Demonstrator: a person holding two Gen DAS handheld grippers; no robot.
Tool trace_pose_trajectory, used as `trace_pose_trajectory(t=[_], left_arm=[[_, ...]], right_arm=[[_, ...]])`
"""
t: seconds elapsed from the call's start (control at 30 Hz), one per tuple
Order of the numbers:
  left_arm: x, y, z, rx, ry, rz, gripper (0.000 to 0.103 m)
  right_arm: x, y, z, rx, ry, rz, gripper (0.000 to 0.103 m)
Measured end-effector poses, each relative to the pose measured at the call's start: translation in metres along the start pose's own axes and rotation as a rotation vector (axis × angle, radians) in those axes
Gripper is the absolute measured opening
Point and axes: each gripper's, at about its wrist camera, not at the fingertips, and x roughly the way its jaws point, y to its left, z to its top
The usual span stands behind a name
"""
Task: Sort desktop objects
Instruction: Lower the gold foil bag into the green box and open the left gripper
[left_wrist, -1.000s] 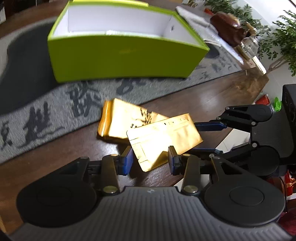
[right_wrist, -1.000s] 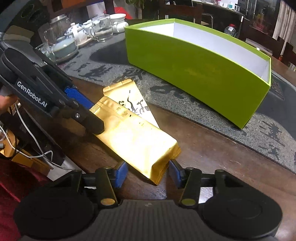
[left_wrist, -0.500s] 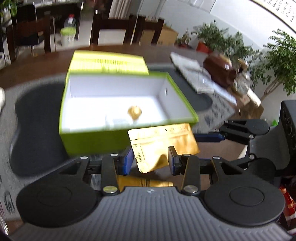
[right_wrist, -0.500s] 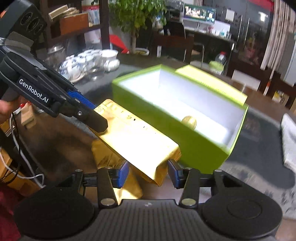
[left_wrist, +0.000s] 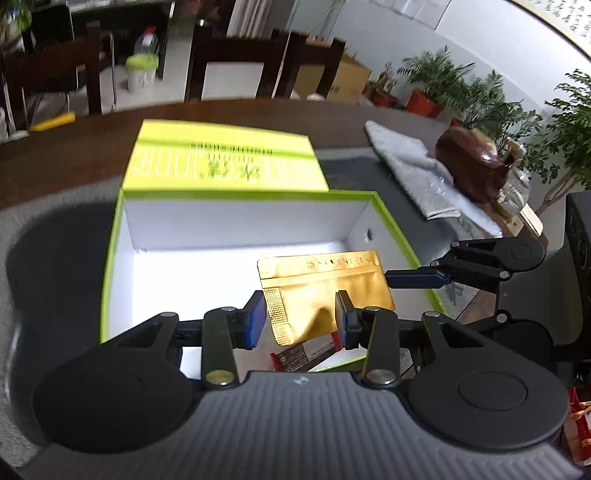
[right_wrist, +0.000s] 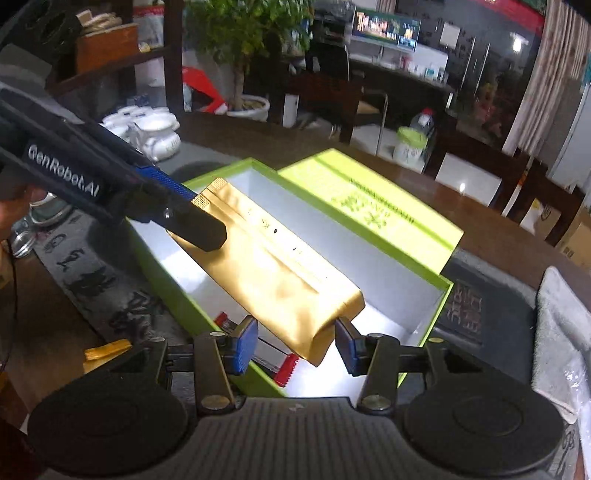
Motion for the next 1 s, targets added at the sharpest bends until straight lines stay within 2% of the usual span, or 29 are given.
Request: trace_pose_trajectory(t=[0.2, 0.3, 0.43, 0.67, 0.83, 1.0], left_arm=[[0.026, 0.006, -0.002, -0.009, 0.053, -0.001, 0.041], [0.03, 0.01, -0.003, -0.018, 0.064, 0.007, 0.041], [0.028, 0.013, -0.004, -0.019, 0.06, 0.026, 0.041], [0.011, 0.009, -0.008, -0.008, 0.033, 0.058, 0.041], [-0.014, 0.002, -0.013, 0.002, -0.009, 0.055, 0.041], [-0.042, -0.008, -0.023, 0.022, -0.054, 0.043, 0.041]], right_arm=[[0.037, -0.014, -0.003, 0.028, 0.094, 0.054, 0.047], [0.043, -0.014, 0.001, 0.044, 0.097, 0.075, 0.049], [0.043, -0.01, 0.003, 0.032, 0.097, 0.062, 0.049], [0.034, -0.007, 0.0, 0.039, 0.08, 0.039, 0.053], [0.018, -0.004, -0.003, 0.043, 0.046, 0.014, 0.06], [-0.001, -0.001, -0.006, 0.052, 0.003, -0.001, 0.061]])
